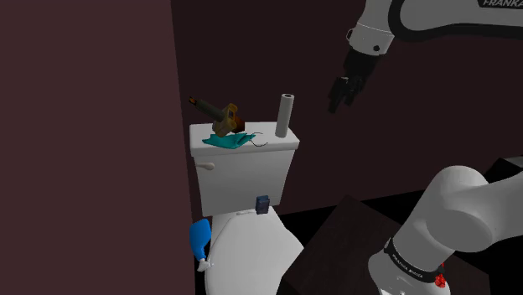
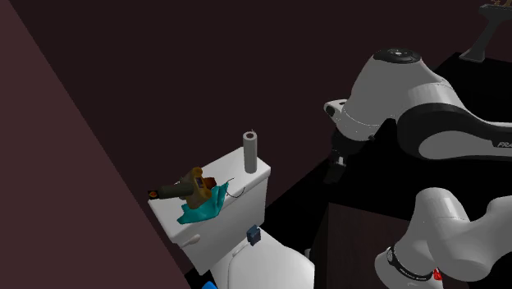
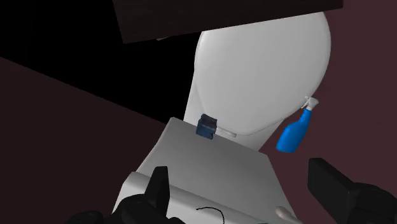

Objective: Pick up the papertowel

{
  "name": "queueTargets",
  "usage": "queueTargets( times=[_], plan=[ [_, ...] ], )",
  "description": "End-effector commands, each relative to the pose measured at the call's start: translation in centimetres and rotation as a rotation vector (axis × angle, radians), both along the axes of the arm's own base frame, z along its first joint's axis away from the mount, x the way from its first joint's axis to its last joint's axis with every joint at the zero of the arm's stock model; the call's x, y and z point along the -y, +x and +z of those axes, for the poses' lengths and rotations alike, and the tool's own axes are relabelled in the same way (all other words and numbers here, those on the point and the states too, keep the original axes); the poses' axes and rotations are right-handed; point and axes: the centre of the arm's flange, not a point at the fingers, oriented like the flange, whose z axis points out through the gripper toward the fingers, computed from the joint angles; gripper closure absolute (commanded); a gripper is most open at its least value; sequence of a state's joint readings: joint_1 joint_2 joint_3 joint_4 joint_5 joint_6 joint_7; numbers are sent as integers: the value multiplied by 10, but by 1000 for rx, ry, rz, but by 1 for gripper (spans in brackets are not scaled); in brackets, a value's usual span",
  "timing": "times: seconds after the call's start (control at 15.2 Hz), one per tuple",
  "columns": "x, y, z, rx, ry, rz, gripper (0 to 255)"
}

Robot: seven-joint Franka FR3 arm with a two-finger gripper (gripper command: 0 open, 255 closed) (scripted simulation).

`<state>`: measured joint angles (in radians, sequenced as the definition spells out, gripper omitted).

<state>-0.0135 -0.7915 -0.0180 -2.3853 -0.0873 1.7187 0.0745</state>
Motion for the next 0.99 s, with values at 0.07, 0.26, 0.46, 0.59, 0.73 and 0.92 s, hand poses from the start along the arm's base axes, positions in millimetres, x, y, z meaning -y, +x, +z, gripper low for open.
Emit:
queueTargets(
  times=[0.07, 0.26, 0.46, 0.59, 0.73, 0.92],
  plan=[
    [6, 11, -3, 3, 1, -12, 0],
    [23, 44, -12, 13, 6, -47, 0],
    [42, 77, -21, 23, 10, -82, 0],
    [55, 99, -27, 29, 13, -106, 0],
    [69, 120, -33, 36, 16, -129, 0],
    [90, 151, -41, 45, 21, -165, 0]
  ],
)
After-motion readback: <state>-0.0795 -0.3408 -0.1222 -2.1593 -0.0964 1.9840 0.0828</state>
